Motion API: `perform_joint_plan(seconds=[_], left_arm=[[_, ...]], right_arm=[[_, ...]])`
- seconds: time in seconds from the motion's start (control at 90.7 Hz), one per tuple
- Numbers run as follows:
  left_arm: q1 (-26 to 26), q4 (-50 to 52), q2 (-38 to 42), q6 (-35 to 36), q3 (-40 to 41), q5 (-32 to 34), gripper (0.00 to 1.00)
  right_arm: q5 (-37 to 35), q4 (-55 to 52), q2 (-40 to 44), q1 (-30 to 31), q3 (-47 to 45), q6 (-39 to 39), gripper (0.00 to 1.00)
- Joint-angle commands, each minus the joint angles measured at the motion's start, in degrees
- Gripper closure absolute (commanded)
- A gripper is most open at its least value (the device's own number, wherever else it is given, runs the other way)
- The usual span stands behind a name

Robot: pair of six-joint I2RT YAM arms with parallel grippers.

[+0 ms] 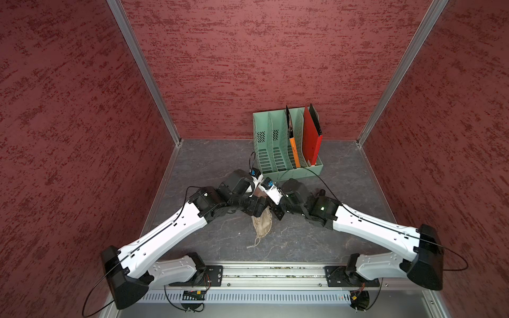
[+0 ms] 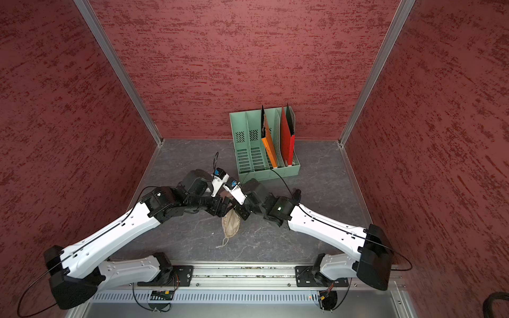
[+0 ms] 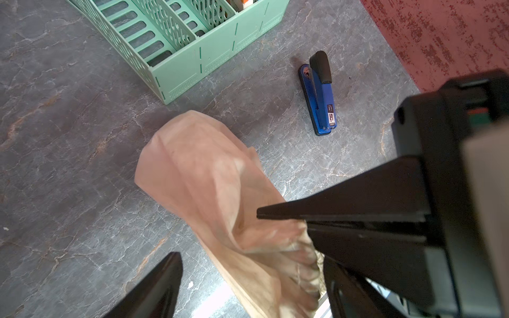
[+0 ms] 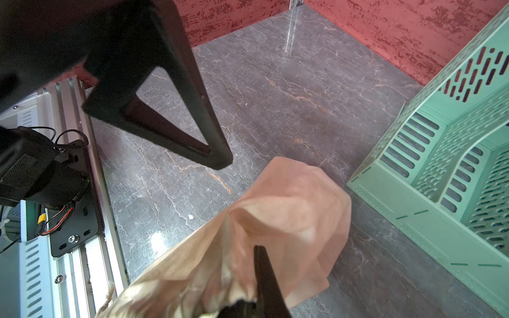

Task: Close the soil bag
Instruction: Adjust the soil bag at the center of the board.

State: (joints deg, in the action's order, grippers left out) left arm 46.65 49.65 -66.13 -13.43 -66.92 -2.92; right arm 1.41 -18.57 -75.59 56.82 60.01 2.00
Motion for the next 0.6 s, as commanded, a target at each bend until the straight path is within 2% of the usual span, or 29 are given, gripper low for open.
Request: perform_joint_plan(seconds=[0.0,0.132,0.264,0.298,0.375,0.474,0.584], left_arm=[[0.3,-1.0,-1.3,1.0,-1.4,0.2,0.23],[0.3,-0.8,-2.3,1.0,-1.8,1.0,0.31],[0.3,0.4,-2.0,1.7,-2.3,2.6,0.34],[0.2,0.7,-1.9,1.9,-2.3,2.9,0.39],[-0.2,0.7,-1.8,2.2,-2.4,3.0,0.57],[-0.5,-0.1,-2.3,2.3,-2.7,2.5,0.68],[-0.6,-0.9,-3.6,2.2,-3.5,1.8,0.83]], right_arm=[[2.0,1.9,0.3,-0.2,2.7,-0.1,1.0],[2.0,1.6,0.7,-0.4,2.4,0.0,1.0],[1.9,1.2,1.3,-0.6,2.0,0.0,1.0],[2.1,1.2,1.5,-0.6,1.8,0.0,1.0],[2.1,0.9,1.7,-0.8,1.8,0.1,1.0],[2.1,0.4,1.4,-1.1,1.9,0.4,1.0],[2.2,0.2,1.5,-1.4,1.7,0.1,0.92]])
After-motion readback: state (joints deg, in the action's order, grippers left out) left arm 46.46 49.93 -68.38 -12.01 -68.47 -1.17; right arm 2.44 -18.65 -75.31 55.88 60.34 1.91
